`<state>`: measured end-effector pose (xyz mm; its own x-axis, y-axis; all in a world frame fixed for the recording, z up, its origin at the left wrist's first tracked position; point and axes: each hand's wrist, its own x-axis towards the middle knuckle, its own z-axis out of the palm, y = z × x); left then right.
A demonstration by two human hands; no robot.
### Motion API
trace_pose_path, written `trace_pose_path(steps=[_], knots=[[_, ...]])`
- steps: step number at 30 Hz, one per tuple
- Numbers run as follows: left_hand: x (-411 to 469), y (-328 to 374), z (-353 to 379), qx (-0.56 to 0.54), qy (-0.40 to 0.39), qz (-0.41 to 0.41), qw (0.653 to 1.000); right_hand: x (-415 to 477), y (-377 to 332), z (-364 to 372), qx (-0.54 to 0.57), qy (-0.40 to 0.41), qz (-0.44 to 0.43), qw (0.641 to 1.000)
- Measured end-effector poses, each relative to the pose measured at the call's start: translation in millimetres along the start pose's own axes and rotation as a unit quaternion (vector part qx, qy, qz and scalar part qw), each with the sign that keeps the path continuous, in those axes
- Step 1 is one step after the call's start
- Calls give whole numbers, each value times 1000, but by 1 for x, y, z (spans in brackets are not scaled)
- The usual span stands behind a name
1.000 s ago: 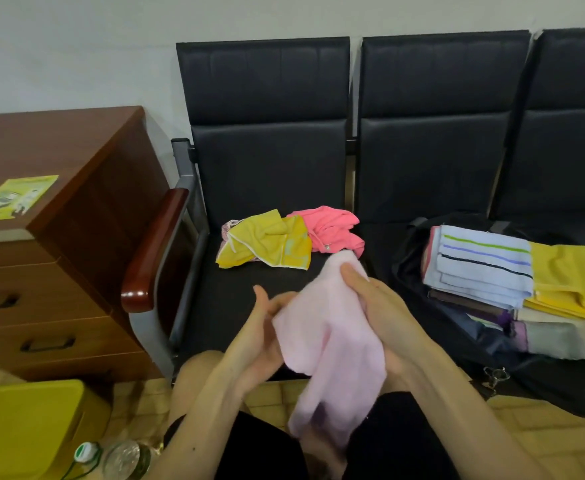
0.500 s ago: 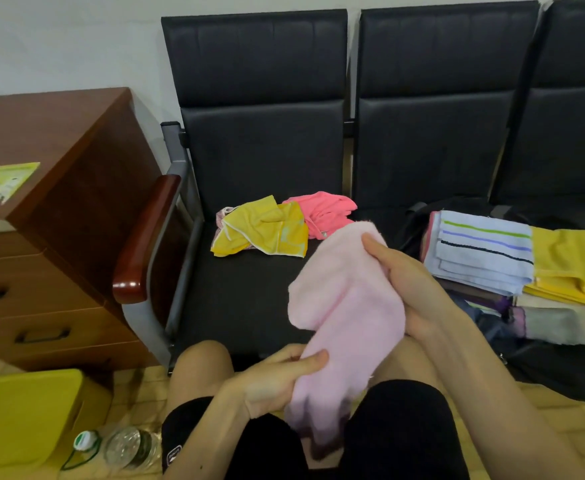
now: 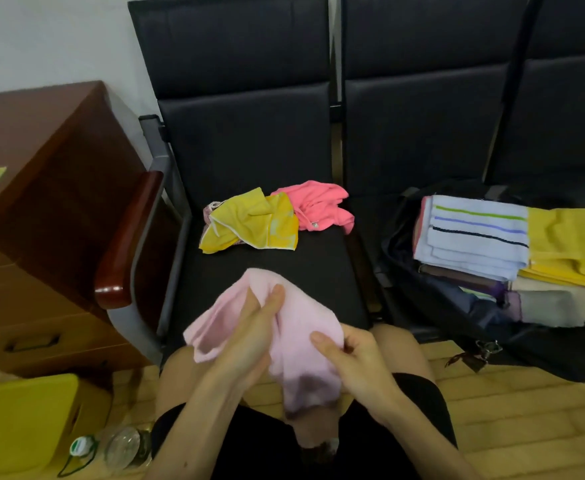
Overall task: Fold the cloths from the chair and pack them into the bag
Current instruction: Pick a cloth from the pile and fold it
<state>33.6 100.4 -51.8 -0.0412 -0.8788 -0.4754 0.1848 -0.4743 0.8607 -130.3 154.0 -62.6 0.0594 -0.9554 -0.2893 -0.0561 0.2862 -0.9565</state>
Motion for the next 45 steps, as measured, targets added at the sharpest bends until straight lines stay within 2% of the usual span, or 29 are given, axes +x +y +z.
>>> trace_pose_path(steps=[2,6,9,11,15,17,19,21,23,26,29,31,33,38,41,45], knots=[[6,-2,-5,39,18,40,998,-1,-5,-3,-20,6,-23,1000],[5,13,-16,-22,-52,-35,998,-5,-22,-7,-21,-25,-38,999],[3,18,-22,-140,-87,-118,979,-1,-39,-10,70,-61,-15,996],[-1,12,-20,-212,-85,-122,966,5,-47,-9,125,-77,-4,989],[-18,-2,-4,-293,-124,-123,940,15,-67,-10,266,-55,48,961],[-26,-7,-1,-322,-211,-118,915,19,-77,-13,301,-44,42,952],[-27,-14,-5,-301,-250,-109,914,20,-85,-16,314,-32,35,948],[-27,-17,-7,-297,-291,-137,899,20,-90,-20,338,-30,28,940],[-29,-16,-9,-247,-272,-123,922,22,-90,-27,370,-25,48,928],[-28,-6,-7,-137,-224,-57,963,25,-83,-30,402,-11,101,910],[-26,13,-7,-134,-132,1,982,18,-70,-18,344,16,95,934],[-25,26,-8,-93,-106,25,990,5,-55,-12,313,-4,119,942],[-29,33,-10,-45,-69,46,996,-2,-44,-14,286,-31,123,950],[-37,47,-10,56,-45,134,988,7,-58,-28,193,12,47,980],[-40,58,-11,76,-29,166,983,10,-69,-27,161,28,6,986],[-38,70,-16,50,20,174,983,5,-77,-25,75,-54,-3,996]])
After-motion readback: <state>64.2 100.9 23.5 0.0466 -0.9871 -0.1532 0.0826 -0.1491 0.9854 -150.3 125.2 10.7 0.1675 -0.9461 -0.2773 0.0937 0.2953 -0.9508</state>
